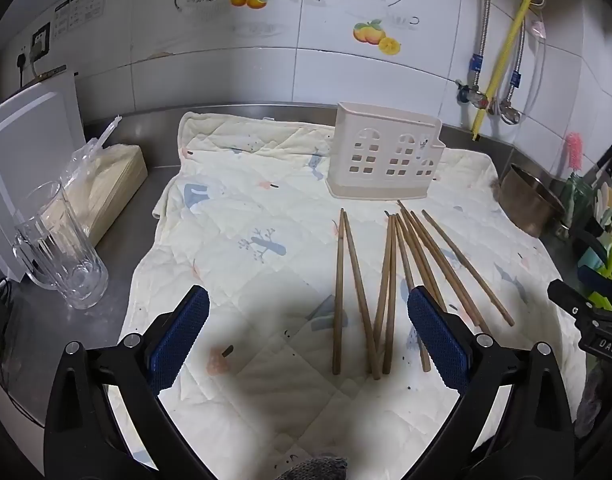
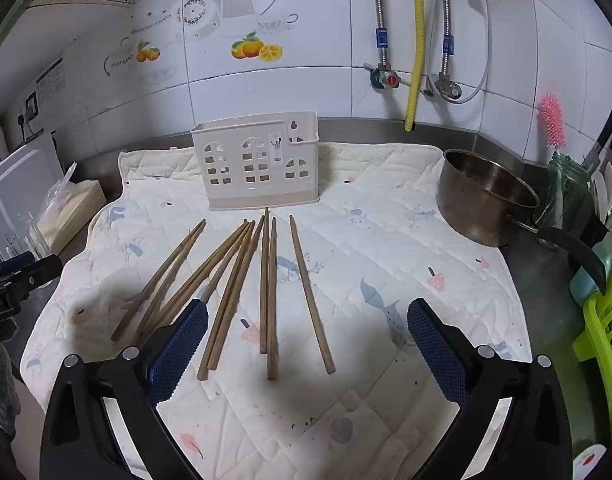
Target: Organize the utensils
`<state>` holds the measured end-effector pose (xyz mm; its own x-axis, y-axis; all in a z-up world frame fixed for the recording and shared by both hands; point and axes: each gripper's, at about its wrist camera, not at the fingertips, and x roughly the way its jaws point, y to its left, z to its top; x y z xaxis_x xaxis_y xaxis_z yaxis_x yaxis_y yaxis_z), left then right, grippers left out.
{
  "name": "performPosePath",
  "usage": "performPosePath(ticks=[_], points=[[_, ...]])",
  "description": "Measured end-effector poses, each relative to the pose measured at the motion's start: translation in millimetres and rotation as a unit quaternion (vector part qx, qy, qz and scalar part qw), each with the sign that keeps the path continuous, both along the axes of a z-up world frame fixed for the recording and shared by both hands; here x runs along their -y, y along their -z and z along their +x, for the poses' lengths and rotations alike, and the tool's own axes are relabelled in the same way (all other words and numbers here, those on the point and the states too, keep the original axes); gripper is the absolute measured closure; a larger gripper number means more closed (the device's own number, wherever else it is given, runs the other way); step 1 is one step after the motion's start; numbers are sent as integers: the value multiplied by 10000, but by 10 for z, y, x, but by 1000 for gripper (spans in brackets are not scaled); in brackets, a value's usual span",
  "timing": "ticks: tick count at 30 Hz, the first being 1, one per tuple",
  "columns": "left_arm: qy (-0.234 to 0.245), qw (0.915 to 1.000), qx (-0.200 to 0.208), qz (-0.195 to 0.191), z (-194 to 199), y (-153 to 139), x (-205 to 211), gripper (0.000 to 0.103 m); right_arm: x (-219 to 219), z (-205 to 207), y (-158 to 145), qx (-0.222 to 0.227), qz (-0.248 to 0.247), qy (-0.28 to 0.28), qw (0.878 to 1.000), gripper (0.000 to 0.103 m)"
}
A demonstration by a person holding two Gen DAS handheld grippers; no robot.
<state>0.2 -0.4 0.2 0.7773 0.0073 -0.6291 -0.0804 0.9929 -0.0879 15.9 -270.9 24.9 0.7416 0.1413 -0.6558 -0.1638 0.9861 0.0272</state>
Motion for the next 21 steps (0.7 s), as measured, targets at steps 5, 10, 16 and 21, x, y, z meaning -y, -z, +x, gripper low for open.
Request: performPosePath(ticks=[5,10,16,21], points=[[-34,10000,13,24,28,-4,5,5,7,-8,-13,-12,49,12,10000,6],[6,10000,36,-40,-35,-73,-66,5,-6,-23,-38,-8,36,7,10000,6],[11,10000,11,33,-64,-50,-58,5,32,-17,-55,2,30,37,10000,6],[30,10000,38,69,-94,-70,-42,5,21,-41,-85,70,-36,54,10000,6]])
